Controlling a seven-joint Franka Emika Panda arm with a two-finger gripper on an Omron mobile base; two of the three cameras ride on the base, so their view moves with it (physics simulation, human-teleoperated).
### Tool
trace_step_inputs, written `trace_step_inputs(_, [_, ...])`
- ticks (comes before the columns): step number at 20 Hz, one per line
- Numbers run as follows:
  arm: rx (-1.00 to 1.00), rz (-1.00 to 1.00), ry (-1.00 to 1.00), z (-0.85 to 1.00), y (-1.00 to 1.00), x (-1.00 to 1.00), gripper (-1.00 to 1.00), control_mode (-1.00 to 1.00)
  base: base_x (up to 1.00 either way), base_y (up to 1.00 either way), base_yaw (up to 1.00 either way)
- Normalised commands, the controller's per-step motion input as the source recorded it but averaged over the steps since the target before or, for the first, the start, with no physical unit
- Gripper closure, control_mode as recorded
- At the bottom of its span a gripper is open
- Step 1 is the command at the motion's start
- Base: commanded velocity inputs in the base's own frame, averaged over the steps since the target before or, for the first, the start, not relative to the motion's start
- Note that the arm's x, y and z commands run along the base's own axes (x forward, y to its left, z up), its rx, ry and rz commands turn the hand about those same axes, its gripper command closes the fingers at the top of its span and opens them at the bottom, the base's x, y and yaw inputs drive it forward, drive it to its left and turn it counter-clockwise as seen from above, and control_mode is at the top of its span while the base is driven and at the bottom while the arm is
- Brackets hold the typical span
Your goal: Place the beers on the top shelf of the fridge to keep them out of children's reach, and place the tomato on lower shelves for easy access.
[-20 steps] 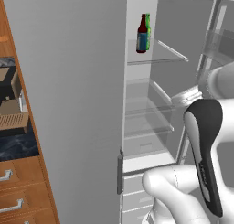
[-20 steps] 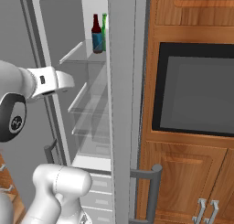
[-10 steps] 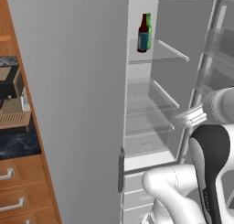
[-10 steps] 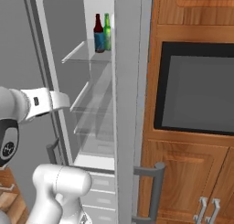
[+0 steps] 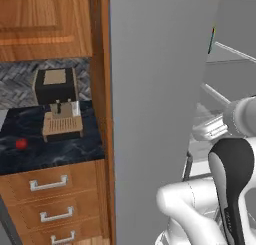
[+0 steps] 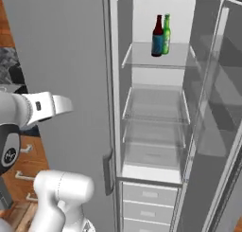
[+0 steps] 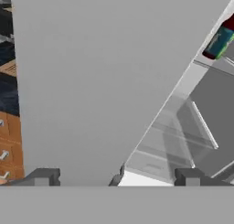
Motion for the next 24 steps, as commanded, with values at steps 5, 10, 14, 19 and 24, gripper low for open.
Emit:
trace_step_inputs(5, [0.00, 0.00, 0.00, 0.00, 0.00, 0.00, -1.00, 1.00, 0.00, 1.00, 0.00])
trace_step_inputs(10, [0.00, 0.00, 0.00, 0.00, 0.00, 0.00, -1.00, 1.00, 0.06, 1.00, 0.00])
trace_step_inputs(14, [0.00, 0.00, 0.00, 0.00, 0.00, 0.00, -1.00, 1.00, 0.19, 0.99, 0.00])
trace_step_inputs(19, [0.00, 0.00, 0.00, 0.00, 0.00, 0.00, -1.00, 1.00, 0.36, 0.69, 0.00])
trace_step_inputs(24, [0.00, 0.00, 0.00, 0.00, 0.00, 0.00, -1.00, 1.00, 0.54, 0.07, -0.01])
